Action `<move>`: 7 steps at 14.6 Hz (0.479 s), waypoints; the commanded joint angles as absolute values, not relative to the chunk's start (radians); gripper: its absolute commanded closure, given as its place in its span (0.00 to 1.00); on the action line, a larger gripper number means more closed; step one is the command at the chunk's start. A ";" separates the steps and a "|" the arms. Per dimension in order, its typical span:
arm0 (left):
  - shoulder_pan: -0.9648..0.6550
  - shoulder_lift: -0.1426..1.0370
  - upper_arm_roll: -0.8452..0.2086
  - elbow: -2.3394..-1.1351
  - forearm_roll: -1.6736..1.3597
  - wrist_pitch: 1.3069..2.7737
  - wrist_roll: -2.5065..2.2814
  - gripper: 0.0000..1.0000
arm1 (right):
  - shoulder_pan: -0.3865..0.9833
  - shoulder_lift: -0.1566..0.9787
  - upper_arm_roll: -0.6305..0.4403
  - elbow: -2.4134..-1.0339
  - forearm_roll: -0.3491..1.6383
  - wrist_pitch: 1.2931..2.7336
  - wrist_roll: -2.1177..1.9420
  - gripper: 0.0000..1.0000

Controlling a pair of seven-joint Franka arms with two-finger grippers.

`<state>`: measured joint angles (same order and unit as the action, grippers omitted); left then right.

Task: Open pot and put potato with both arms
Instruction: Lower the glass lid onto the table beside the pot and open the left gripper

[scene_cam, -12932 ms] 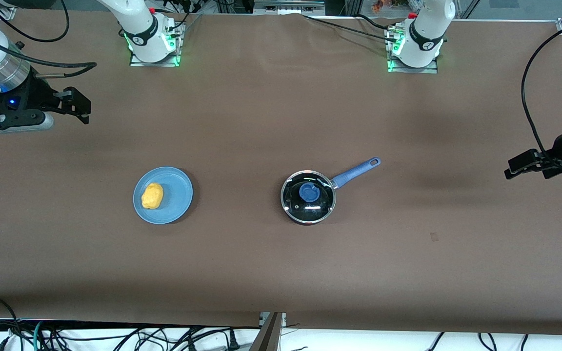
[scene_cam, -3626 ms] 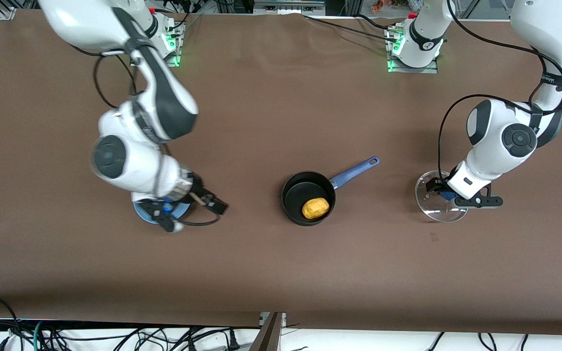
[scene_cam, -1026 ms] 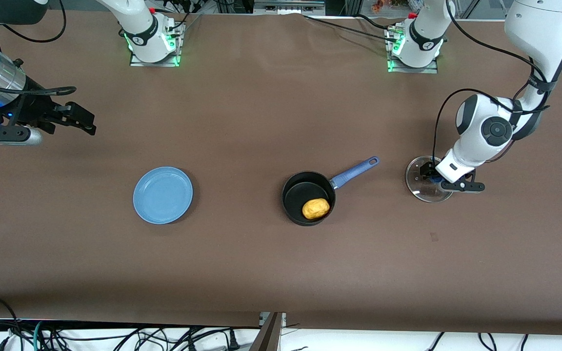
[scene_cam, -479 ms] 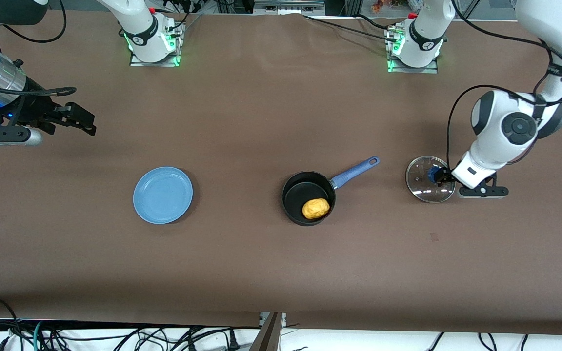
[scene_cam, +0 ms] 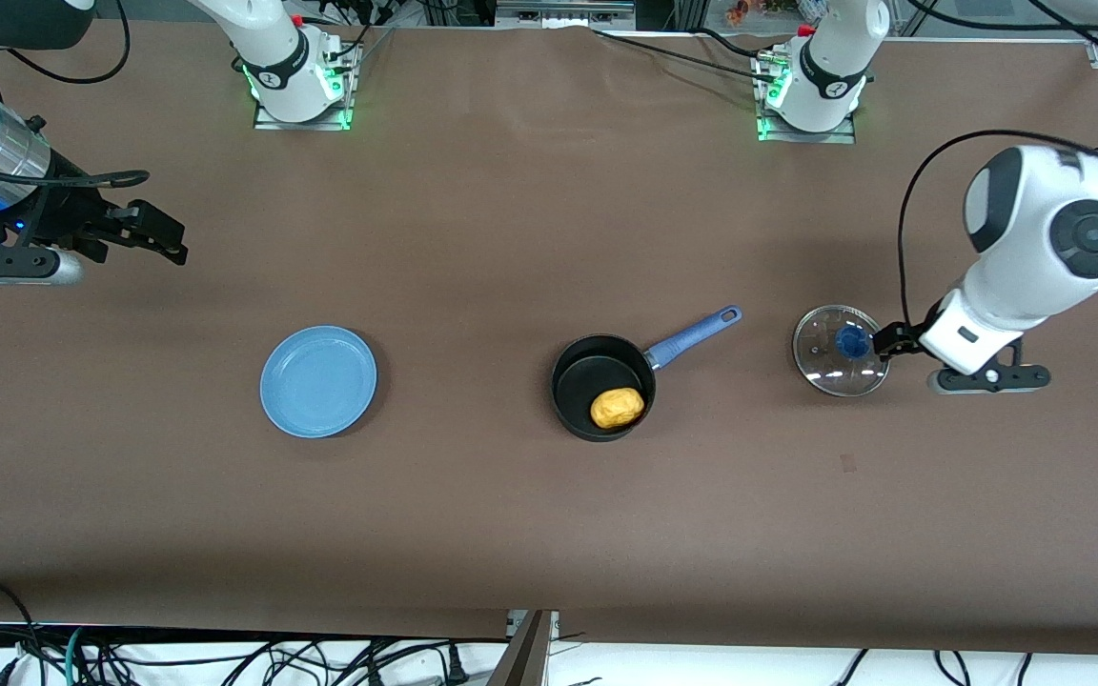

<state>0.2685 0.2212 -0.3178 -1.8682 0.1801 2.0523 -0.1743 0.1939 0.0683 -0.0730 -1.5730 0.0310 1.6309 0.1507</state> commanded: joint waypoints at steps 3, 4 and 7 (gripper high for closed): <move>0.279 0.173 -0.321 -1.683 0.092 1.821 -0.117 0.00 | 0.198 0.071 -0.072 -1.557 0.020 1.618 0.144 0.00; 0.279 0.173 -0.318 -1.640 0.080 1.786 -0.117 0.00 | 0.198 0.071 -0.072 -1.557 0.020 1.617 0.144 0.00; 0.294 0.184 -0.314 -1.611 0.074 1.770 -0.114 0.00 | 0.198 0.071 -0.072 -1.557 0.018 1.618 0.143 0.00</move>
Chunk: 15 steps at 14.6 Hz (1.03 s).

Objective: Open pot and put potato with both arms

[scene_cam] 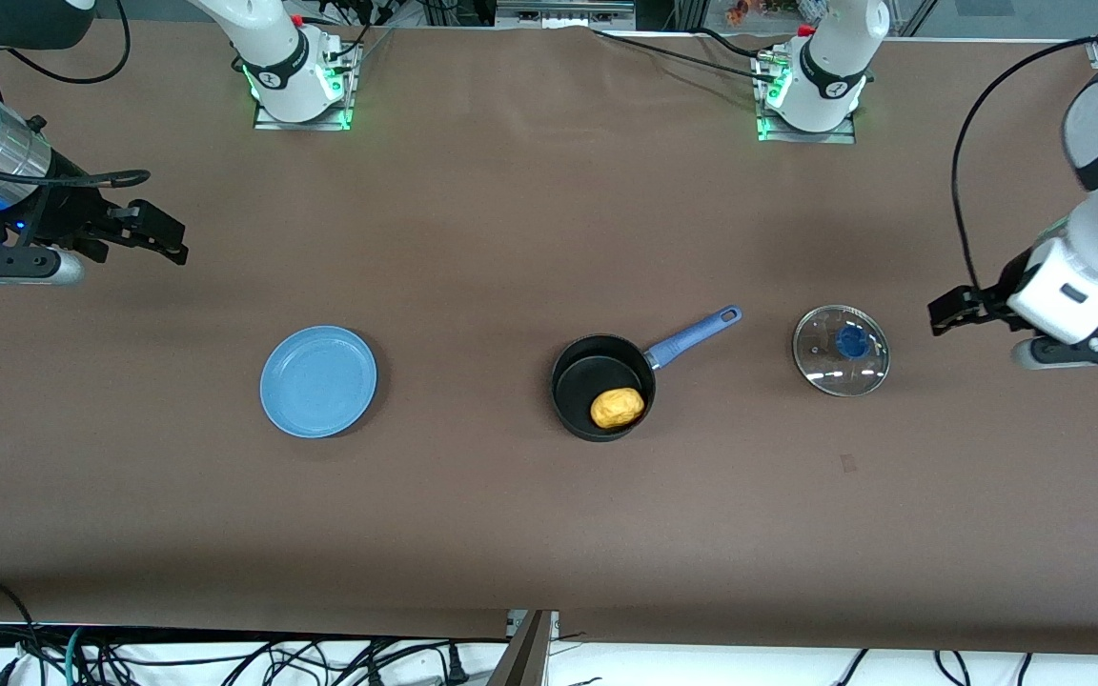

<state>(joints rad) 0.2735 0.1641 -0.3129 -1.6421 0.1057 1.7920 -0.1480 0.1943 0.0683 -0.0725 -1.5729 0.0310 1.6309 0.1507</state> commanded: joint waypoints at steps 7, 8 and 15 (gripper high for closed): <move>0.296 0.238 -0.316 -1.516 0.072 1.763 -0.104 0.00 | 0.201 0.072 -0.071 -1.555 0.018 1.626 0.149 0.00; 0.295 0.248 -0.318 -1.503 0.071 1.747 -0.104 0.00 | 0.198 0.071 -0.074 -1.555 0.023 1.626 0.153 0.00; 0.296 0.270 -0.314 -1.462 0.044 1.721 -0.048 0.00 | 0.201 0.078 -0.071 -1.534 0.009 1.637 0.129 0.00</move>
